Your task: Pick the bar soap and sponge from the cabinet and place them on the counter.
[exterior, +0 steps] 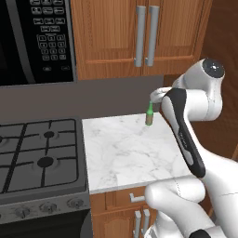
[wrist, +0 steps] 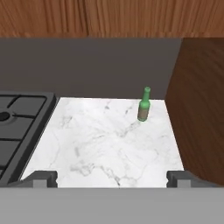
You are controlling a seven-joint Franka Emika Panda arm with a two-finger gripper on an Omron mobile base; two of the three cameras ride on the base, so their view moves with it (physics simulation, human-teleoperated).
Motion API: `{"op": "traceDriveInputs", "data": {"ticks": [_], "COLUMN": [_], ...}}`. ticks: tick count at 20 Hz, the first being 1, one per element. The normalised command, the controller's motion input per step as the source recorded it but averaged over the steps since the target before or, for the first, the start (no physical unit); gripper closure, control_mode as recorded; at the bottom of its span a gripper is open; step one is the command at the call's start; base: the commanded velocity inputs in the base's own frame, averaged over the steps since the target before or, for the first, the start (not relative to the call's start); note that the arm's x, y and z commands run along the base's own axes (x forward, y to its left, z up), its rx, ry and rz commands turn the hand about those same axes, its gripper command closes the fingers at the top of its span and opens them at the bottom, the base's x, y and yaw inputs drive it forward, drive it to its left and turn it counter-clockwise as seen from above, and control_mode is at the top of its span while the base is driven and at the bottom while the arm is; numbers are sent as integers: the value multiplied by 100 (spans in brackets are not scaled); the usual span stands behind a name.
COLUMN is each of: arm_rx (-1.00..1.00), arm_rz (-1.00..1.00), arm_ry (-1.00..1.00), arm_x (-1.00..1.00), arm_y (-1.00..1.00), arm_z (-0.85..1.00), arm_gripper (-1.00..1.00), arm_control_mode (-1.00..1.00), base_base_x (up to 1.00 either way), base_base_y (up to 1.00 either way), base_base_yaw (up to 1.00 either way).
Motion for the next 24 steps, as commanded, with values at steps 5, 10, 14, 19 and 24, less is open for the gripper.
{"op": "traceDriveInputs", "data": {"ticks": [5, 10, 14, 19, 24], "arm_rx": [0, 0, 2, 4, 3], "arm_rz": [0, 0, 0, 0, 0], "arm_ry": [-14, -13, -10, -10, -13], "arm_x": [0, 0, 0, -5, -8], "arm_y": [0, 0, -1, -1, 0], "arm_z": [11, 15, 16, 20, 23], "arm_gripper": [-100, -100, -100, -100, -100], "arm_control_mode": [-100, -100, -100, -100, -100], "base_base_x": [0, 0, 0, 0, 0], "base_base_y": [0, 0, 0, 0, 0], "base_base_yaw": [0, 0, 0, 0, 0]}}
